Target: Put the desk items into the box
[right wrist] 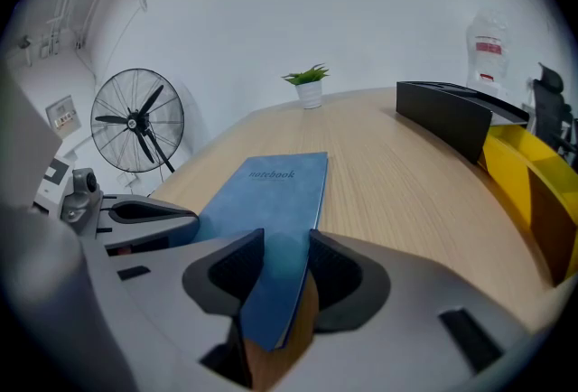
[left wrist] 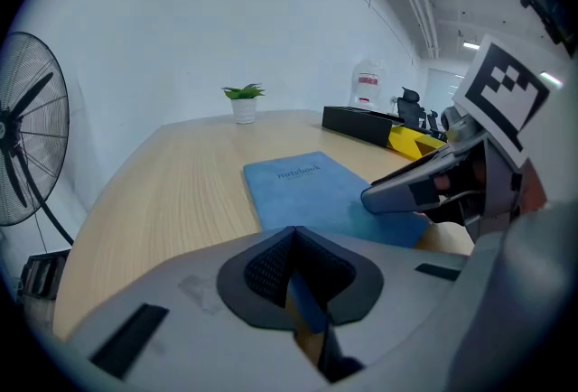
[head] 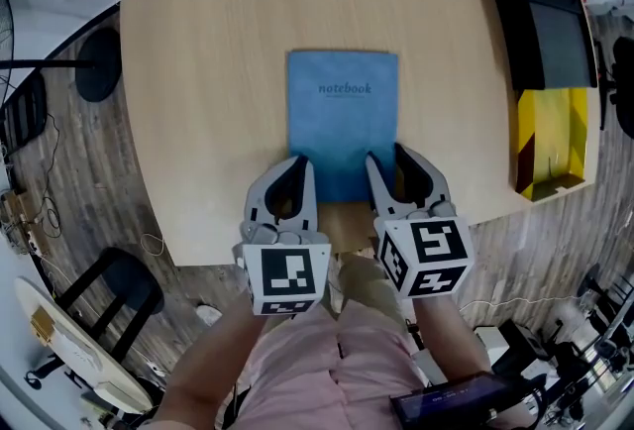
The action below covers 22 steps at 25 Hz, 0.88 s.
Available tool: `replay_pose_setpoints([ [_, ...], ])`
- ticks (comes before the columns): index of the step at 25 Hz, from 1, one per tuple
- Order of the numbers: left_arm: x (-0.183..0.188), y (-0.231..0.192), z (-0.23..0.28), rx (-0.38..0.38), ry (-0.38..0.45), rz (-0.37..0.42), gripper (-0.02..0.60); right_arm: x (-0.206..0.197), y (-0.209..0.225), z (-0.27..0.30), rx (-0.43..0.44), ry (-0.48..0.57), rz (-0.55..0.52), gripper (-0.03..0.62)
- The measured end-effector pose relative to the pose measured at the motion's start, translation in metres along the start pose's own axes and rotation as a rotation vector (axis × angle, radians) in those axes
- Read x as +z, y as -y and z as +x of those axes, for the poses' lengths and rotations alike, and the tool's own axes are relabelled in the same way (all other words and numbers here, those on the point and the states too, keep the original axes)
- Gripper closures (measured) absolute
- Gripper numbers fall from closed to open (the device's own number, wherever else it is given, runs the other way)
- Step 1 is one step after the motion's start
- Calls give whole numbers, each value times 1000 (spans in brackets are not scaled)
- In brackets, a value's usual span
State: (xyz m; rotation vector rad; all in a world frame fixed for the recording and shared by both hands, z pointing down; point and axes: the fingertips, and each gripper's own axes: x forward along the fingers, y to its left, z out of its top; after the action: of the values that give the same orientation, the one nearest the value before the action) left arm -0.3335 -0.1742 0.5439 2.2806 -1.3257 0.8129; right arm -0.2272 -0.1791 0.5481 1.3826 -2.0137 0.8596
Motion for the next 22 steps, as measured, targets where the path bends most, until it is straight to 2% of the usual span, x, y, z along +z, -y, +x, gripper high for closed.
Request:
replay_pose_setpoints([
  [22, -49, 64, -50, 33, -24, -20, 569, -76, -3, -63, 42, -37, -29, 438],
])
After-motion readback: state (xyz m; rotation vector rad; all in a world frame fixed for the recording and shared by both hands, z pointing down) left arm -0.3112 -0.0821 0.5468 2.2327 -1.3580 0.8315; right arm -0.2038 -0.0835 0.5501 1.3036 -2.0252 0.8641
